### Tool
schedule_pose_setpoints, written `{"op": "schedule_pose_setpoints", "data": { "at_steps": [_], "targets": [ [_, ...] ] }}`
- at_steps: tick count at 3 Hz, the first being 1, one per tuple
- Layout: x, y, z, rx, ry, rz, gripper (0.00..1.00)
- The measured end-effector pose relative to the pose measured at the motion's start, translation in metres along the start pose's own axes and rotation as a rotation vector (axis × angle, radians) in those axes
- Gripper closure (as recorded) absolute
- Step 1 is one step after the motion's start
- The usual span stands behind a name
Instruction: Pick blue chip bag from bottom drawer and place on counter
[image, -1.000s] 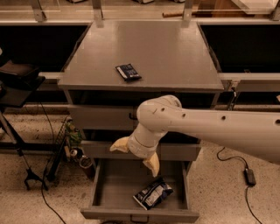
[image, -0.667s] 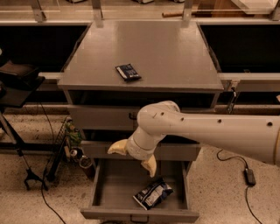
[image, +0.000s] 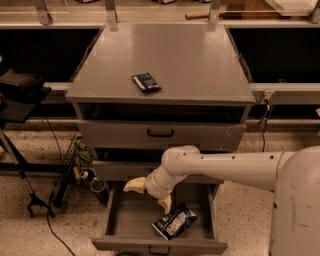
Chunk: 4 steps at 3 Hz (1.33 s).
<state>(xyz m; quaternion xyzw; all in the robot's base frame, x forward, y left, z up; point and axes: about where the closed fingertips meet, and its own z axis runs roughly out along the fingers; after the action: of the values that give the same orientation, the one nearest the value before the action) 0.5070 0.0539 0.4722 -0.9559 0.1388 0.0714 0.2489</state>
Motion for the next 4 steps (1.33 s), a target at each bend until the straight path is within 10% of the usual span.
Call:
{"op": "schedule_pose_setpoints", "data": {
  "at_steps": [2, 4],
  "targets": [
    [0.034, 0.022, 0.1, 0.088, -0.042, 0.075, 0.0],
    [0.043, 0.039, 0.096, 0.07, 0.029, 0.099, 0.0]
  ]
}}
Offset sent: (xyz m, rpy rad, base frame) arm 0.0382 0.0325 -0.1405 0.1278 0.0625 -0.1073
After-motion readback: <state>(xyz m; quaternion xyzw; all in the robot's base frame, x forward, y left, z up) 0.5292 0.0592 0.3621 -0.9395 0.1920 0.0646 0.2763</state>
